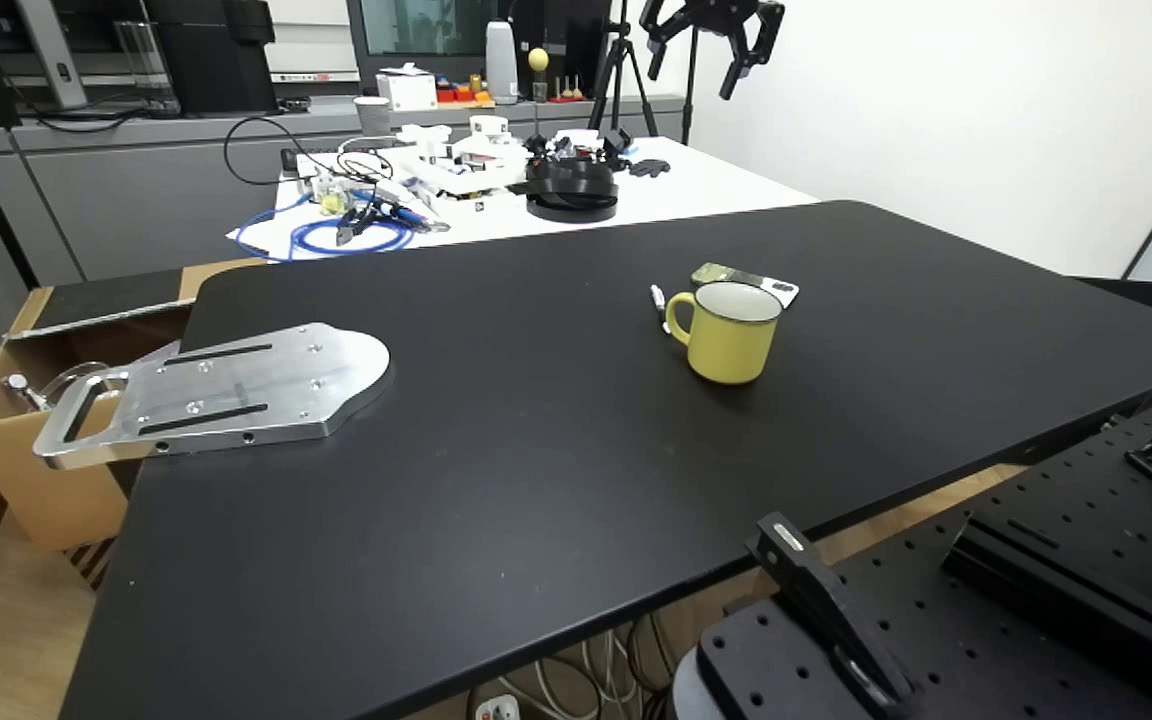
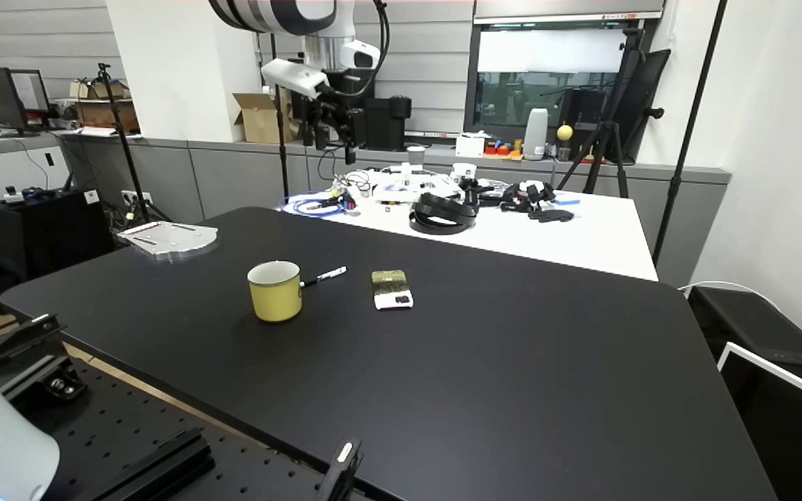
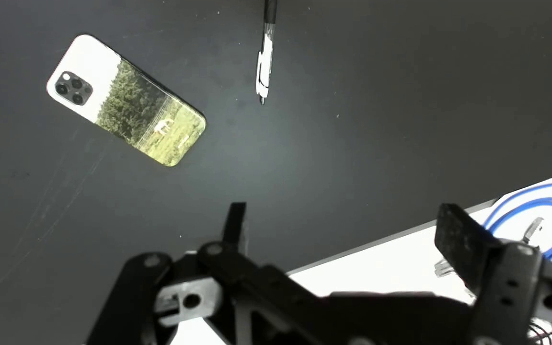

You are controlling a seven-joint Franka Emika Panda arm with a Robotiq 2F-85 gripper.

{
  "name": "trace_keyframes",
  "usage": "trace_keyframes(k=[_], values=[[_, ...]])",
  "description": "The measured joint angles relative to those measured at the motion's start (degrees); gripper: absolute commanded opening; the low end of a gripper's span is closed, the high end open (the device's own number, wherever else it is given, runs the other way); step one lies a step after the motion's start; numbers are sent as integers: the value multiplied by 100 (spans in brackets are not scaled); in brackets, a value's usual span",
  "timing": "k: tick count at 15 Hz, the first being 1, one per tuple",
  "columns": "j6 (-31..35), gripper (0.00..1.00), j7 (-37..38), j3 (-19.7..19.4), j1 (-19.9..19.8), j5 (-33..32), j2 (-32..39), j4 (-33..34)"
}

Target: Pick up the pen and put it in the yellow cup

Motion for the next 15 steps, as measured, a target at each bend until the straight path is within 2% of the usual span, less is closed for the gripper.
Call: trace_keyframes(k=[8,15], values=[[33,100,3,-6,1,-29,73,2],[564,100,136,-43,13,-153,637,125]])
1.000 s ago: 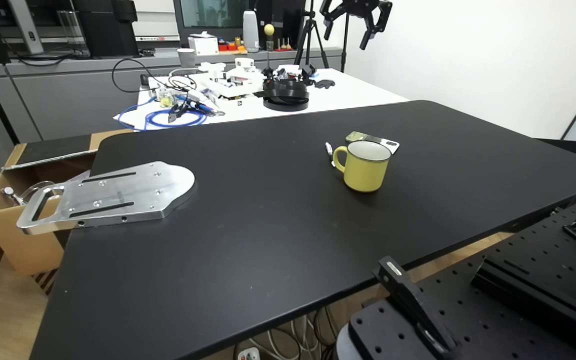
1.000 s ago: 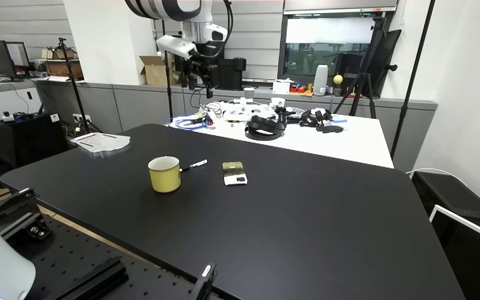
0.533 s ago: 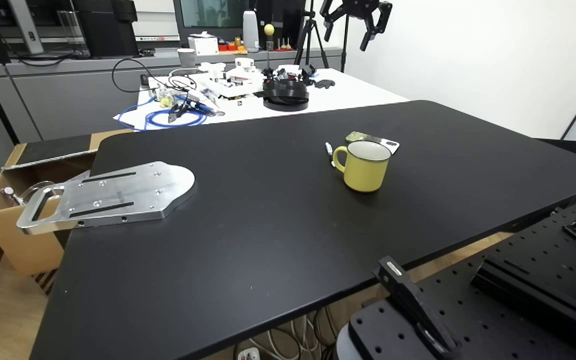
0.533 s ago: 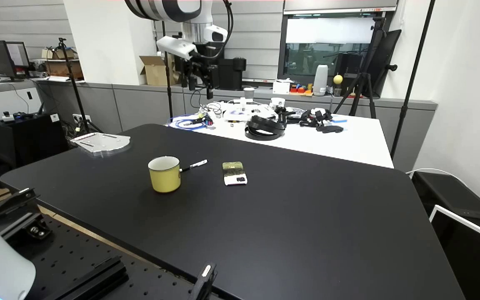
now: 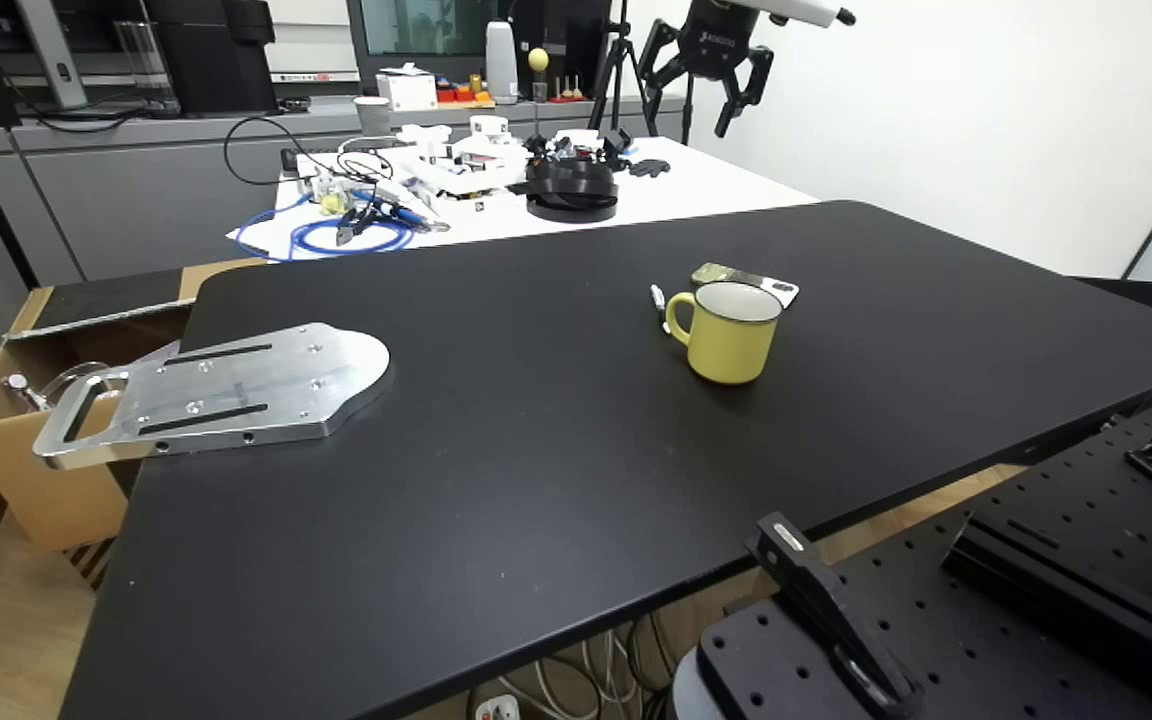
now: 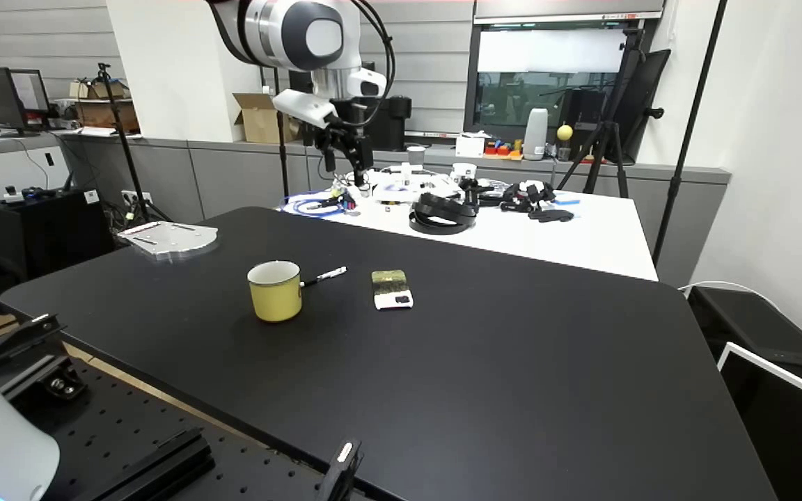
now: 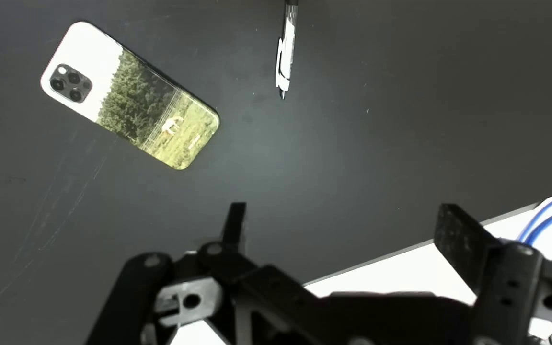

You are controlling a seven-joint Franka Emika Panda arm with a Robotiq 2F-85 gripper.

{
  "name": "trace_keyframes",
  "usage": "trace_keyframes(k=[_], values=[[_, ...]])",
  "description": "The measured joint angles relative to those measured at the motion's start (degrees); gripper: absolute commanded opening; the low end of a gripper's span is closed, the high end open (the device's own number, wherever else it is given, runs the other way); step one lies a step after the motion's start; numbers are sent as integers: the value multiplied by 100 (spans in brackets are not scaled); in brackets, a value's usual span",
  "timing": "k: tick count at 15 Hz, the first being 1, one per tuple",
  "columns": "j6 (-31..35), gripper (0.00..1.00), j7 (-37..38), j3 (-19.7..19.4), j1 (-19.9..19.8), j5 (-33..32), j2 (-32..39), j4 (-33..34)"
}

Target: Pick up the pen and put it in the yellow cup

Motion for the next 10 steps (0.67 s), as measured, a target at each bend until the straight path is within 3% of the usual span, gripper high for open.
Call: trace_keyframes(k=[10], values=[[86,100,197,0,139,1,842,395]])
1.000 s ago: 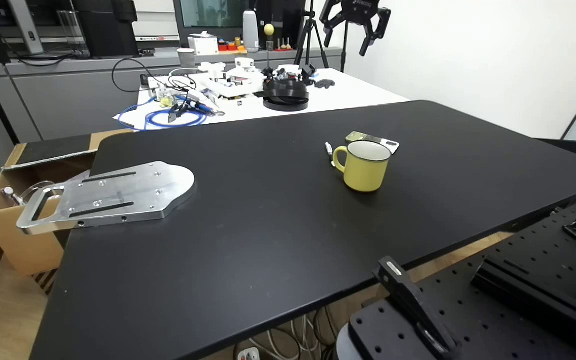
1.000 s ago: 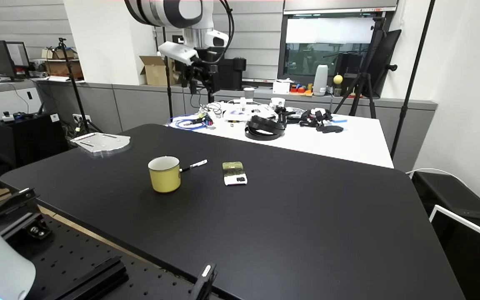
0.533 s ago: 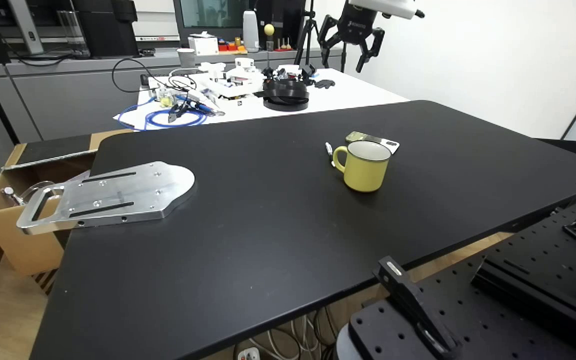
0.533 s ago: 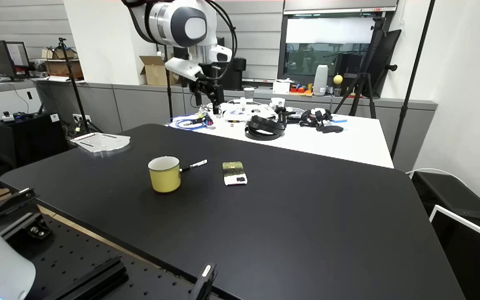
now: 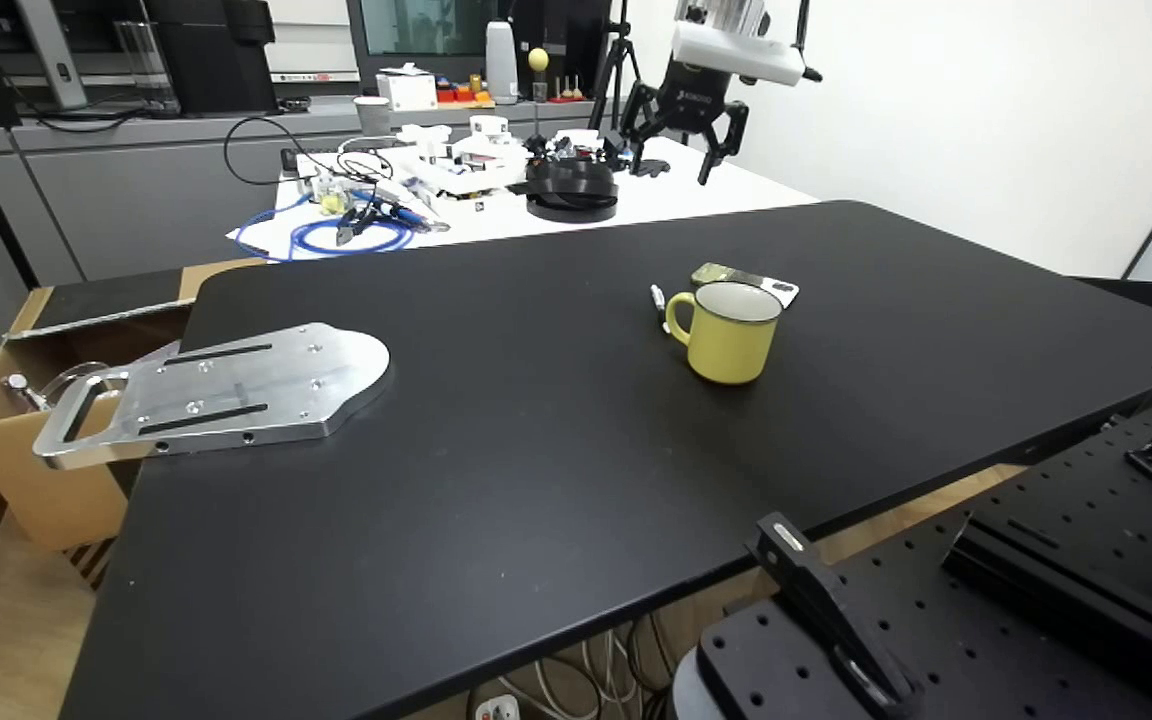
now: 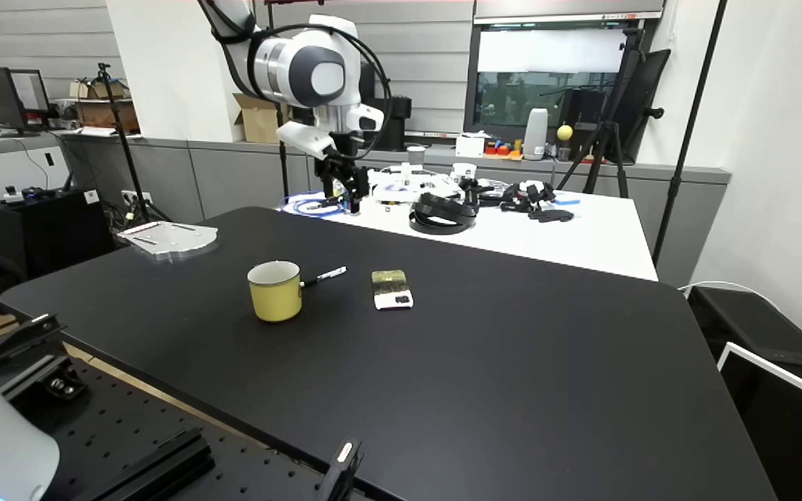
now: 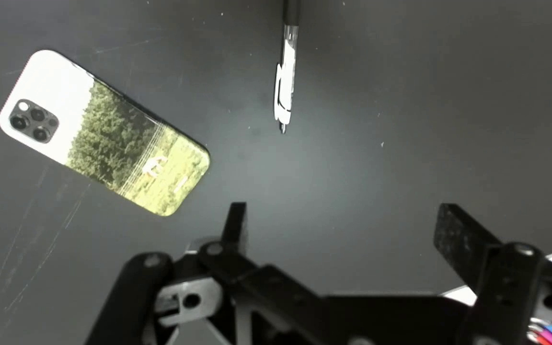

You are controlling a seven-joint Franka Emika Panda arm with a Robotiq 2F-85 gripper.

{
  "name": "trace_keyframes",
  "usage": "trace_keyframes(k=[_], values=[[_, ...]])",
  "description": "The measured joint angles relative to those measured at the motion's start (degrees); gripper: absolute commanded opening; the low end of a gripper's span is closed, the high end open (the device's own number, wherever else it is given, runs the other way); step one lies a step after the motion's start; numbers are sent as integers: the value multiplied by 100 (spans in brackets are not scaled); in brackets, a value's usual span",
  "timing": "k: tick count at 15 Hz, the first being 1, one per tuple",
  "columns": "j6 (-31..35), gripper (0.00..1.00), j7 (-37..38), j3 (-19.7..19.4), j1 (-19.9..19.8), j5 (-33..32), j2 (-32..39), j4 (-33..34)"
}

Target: Pick up the pen and put it in the yellow cup

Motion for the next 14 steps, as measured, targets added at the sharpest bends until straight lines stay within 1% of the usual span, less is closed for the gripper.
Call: trace_keyframes(k=[3,7,14], values=[[47,100,21,1,83,1,236,41],[417,100,26,23,151,18,526,45],[717,100,87,23,174,28,894,53]])
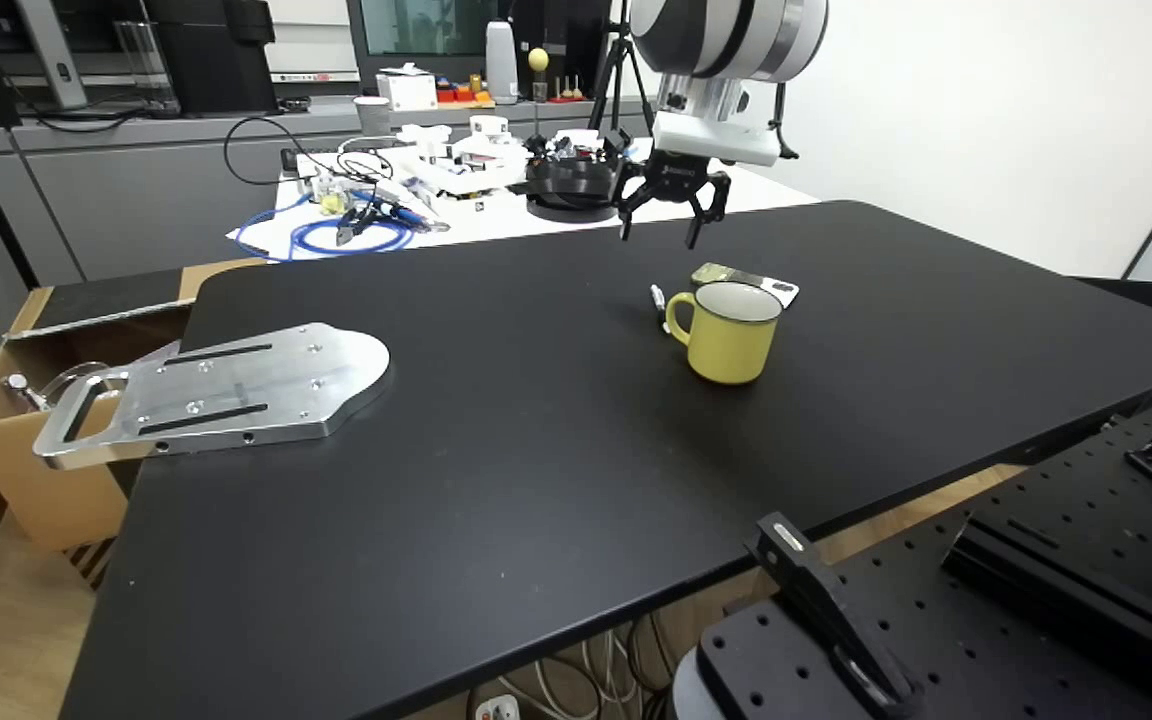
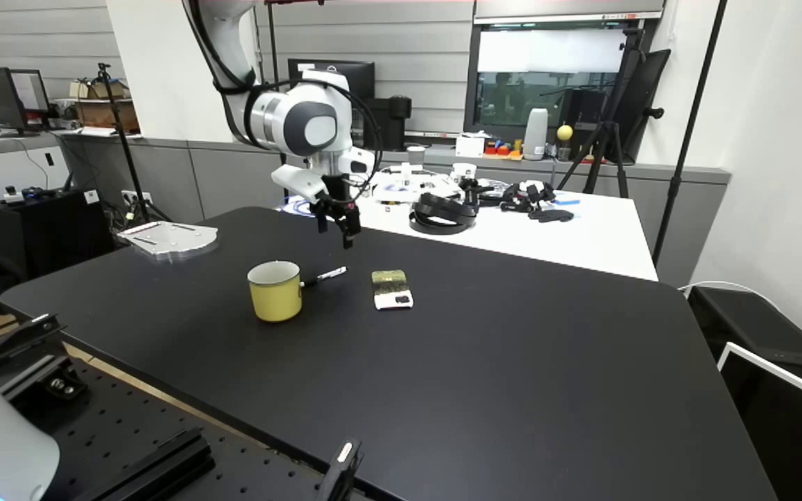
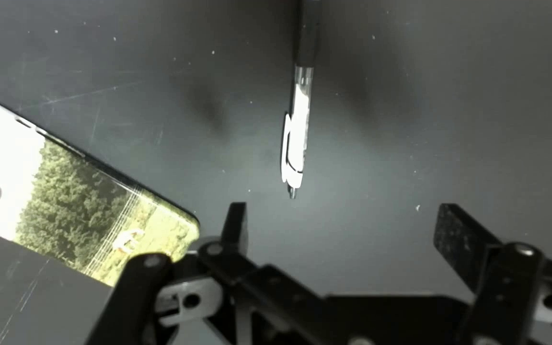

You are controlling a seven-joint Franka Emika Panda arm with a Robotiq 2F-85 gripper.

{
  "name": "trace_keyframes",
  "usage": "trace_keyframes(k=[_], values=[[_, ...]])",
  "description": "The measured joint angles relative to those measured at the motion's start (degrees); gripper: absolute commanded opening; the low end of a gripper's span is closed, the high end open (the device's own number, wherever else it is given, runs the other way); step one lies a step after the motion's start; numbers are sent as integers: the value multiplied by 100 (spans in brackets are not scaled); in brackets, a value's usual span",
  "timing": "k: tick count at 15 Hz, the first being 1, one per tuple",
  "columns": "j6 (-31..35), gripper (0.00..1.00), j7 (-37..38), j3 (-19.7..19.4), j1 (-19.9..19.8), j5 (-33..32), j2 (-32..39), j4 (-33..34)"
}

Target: Pick up the pen and put it in the yellow cup

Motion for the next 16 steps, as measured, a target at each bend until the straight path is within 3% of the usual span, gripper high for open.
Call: trace_keyframes(k=[16], values=[[100,100,310,-20,2,14,627,173]])
